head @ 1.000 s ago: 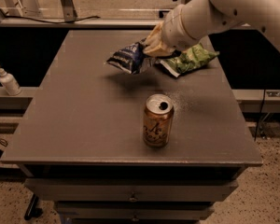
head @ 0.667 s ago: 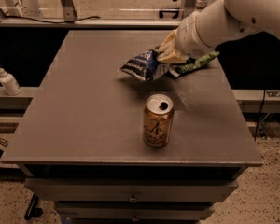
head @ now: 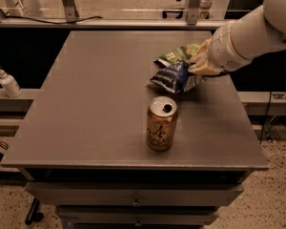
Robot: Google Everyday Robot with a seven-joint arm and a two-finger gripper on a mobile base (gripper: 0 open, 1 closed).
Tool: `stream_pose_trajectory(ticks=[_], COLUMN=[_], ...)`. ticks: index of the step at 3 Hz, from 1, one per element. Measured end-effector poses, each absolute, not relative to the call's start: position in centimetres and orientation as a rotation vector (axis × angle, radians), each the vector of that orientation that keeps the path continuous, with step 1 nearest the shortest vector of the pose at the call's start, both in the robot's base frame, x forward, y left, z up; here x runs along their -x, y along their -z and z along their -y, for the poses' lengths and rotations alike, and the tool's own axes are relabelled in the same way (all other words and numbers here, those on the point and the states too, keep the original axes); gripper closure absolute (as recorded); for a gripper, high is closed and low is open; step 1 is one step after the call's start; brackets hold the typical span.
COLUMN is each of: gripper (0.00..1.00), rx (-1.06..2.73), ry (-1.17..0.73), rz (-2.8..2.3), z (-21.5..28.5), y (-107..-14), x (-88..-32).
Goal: Move blue chip bag near orange can
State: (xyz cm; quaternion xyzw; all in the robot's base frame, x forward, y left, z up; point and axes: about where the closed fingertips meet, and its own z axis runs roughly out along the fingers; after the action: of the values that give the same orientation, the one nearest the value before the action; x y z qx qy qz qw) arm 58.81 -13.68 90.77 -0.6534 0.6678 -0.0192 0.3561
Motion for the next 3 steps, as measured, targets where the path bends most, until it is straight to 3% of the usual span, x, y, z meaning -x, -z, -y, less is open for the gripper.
stream_pose_trajectory(ticks=[3], gripper=[1.00], rx=[1.695], ry=[0.065], rz=[-1.812], z=[19.0], y=[-90.0], x=[-53.0])
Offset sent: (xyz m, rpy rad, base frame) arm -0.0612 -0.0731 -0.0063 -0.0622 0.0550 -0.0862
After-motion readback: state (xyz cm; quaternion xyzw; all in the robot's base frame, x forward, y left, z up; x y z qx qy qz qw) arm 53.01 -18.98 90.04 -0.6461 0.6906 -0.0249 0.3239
